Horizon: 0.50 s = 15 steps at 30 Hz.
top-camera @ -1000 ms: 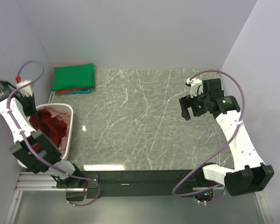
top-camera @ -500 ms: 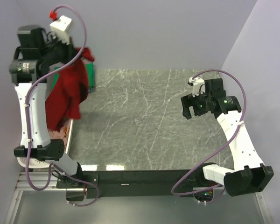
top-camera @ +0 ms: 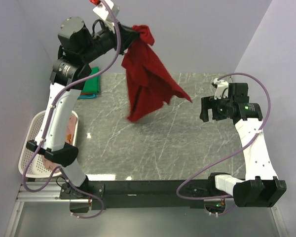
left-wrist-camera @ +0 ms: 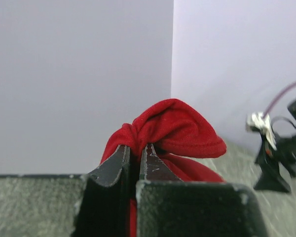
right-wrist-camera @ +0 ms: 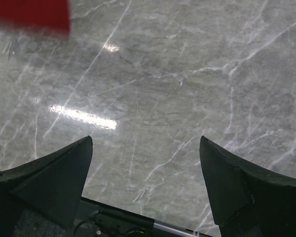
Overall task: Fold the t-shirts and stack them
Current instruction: Move the tshirt to the center of the board
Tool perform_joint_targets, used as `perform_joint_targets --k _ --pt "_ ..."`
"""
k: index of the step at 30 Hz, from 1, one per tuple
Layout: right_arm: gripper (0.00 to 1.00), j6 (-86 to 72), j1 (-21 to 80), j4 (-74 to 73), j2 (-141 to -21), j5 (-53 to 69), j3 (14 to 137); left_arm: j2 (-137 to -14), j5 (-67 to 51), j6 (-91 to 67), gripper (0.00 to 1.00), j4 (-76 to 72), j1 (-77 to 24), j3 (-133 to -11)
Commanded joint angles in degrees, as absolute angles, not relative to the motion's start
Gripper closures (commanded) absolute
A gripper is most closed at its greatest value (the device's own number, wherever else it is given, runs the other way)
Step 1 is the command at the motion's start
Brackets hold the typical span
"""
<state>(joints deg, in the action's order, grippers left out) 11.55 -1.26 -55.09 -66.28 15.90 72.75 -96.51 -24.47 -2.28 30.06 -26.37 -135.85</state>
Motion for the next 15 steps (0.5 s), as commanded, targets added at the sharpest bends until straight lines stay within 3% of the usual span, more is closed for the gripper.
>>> perform_joint_targets --k 1,9,15 --pt "0.05 10.37 -2.81 -53.17 -63.81 17.66 73.3 -98.87 -23.38 -5.71 0.99 16.88 -27.16 -140.18" --pt "0.05 10.11 -4.48 -53.09 -63.54 17.76 72.33 -98.89 -26.19 -6.33 0.99 15.29 -28.47 -132.29" --pt "0.05 11.86 -4.57 -53.79 -63.81 18.72 72.07 -90.54 -31.81 -8.18 0.99 13.97 -28.83 -110.25"
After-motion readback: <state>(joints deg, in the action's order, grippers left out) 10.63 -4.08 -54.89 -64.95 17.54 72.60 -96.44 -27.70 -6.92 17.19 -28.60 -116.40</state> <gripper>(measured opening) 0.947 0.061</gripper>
